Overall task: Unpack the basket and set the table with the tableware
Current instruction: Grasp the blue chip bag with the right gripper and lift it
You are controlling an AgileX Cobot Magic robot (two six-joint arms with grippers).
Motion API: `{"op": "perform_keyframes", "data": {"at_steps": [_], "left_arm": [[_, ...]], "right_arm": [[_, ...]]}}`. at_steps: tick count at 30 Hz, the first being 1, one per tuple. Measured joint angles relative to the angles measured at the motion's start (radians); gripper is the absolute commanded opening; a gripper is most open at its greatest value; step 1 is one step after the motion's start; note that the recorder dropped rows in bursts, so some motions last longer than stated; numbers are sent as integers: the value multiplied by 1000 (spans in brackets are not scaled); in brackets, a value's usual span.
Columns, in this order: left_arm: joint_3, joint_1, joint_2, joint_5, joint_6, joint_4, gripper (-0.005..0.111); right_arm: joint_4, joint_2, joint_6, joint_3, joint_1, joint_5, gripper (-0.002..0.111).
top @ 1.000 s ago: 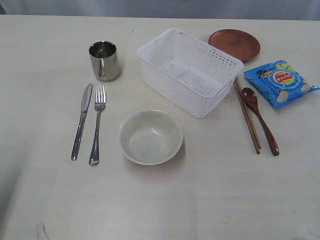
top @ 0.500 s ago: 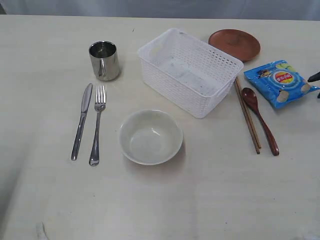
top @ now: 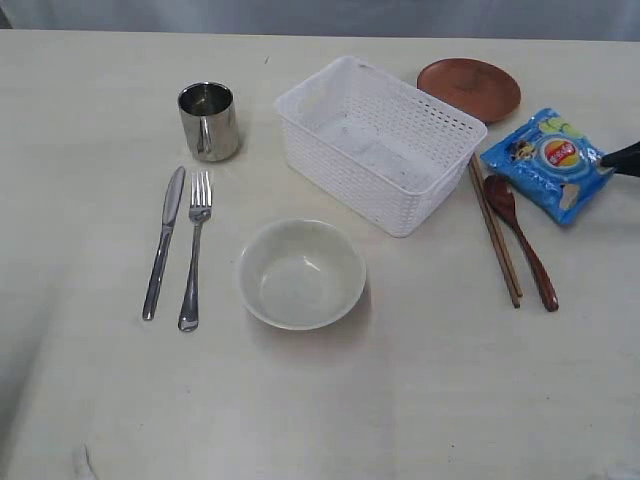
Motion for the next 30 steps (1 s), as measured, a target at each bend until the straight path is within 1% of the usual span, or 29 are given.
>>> {"op": "perform_keyframes", "data": {"at_steps": [7,11,15,19,24,30], "left_arm": [[0,0,0,0,0,0,0],[0,0,0,0,0,0,0],[0,0,0,0,0,0,0],[0,0,0,0,0,0,0],[0,0,0,0,0,0,0],[0,0,0,0,0,0,0]], "right_arm": [[51,-93,-18,-17,0,15,-1],[104,-138,-16,-72,0,77,-1],[176,-149,-9,-118,0,125,-1],[188,-147,-4,-145,18,115,-1],[226,-124,9,-185,78,64,-1],[248,-59,22,-276,179,10,-1]]}}
